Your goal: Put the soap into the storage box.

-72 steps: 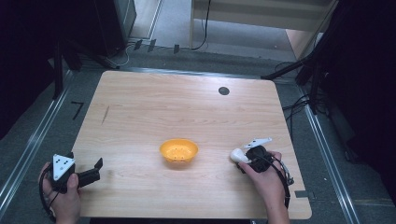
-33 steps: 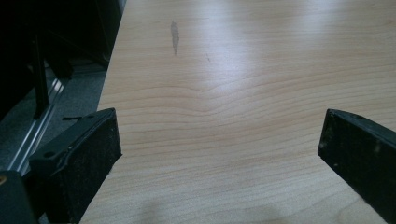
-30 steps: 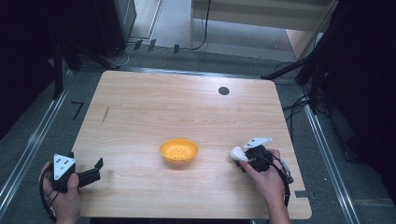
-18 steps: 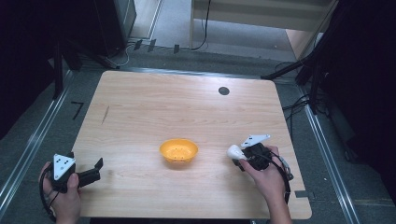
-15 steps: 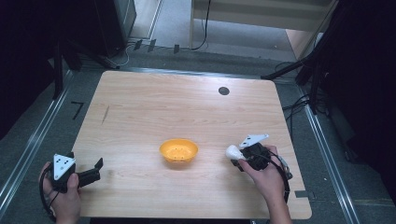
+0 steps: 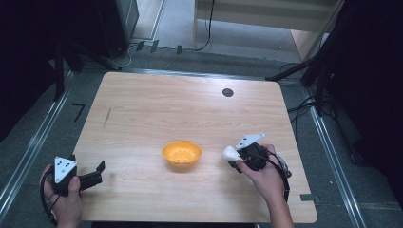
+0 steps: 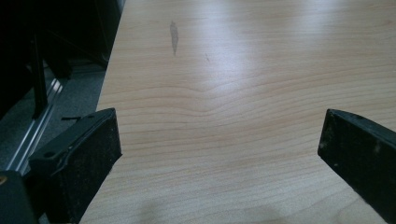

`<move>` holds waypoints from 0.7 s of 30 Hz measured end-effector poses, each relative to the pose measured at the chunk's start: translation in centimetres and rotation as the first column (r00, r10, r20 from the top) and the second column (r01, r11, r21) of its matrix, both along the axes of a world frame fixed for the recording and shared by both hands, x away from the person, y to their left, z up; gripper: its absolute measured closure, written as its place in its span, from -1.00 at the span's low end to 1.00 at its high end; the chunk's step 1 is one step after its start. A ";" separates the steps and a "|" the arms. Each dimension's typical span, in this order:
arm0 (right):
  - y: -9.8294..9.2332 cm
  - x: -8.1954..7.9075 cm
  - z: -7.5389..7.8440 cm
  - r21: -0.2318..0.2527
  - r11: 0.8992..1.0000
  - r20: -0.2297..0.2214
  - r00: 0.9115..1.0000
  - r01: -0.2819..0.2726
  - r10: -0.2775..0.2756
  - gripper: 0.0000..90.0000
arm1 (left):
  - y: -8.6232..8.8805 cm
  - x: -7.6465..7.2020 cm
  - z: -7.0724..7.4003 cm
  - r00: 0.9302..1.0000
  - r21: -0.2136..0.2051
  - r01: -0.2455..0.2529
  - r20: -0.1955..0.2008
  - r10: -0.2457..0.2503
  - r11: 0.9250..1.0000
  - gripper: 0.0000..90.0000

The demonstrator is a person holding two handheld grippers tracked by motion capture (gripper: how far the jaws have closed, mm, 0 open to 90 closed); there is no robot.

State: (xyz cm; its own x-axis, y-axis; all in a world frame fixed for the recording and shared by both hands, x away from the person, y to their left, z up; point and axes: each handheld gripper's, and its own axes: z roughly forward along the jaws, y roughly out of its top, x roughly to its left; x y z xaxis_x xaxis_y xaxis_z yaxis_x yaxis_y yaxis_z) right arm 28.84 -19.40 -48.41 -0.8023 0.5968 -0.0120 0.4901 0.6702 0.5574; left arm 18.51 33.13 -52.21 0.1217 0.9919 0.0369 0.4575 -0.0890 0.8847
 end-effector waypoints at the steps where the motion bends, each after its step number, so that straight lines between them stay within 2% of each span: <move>1: 0.1 0.1 0.1 0.002 1.000 0.003 1.000 -0.011 0.011 0.12 | 0.0 0.0 0.0 1.000 0.000 0.000 0.001 0.000 1.000 -1.00; 21: 2.1 0.8 1.2 -0.002 0.996 0.007 0.996 -0.084 0.084 0.12 | 0.0 0.0 0.0 1.000 -0.001 -0.001 -0.001 0.001 1.000 -1.00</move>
